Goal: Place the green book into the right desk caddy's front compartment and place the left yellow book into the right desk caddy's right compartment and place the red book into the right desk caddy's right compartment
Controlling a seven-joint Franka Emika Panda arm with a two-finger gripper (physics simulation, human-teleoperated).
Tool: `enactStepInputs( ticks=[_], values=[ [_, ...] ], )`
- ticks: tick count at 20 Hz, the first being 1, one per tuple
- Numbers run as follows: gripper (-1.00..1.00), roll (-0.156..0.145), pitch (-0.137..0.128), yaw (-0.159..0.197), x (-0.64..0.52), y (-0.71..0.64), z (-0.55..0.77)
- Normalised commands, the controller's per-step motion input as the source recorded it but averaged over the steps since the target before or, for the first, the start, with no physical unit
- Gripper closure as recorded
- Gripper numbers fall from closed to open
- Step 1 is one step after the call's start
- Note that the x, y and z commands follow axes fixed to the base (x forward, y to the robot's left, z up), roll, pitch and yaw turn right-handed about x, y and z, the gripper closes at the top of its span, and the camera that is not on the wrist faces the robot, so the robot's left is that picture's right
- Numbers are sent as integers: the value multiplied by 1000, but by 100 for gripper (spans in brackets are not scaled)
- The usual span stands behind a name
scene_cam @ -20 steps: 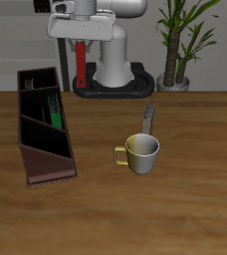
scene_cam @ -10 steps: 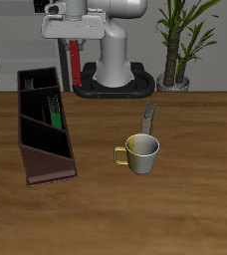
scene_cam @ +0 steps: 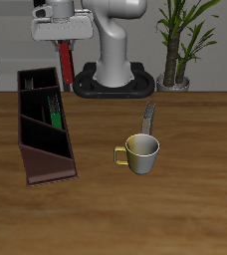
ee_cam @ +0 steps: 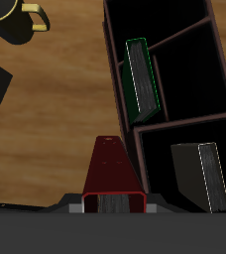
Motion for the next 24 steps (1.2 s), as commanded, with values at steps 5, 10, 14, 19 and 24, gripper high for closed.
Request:
enactStepInputs(
  ticks=[5,10,14,19,24],
  values=[
    [100,57,70,15,126,-341,95],
    [100,39,70,-28,150,-382,194],
    [100,12,75,-3,136,-259,86],
    [100,25,77,47,32,-112,-51],
    [100,11,19,104,-259,61,75]
  ],
)
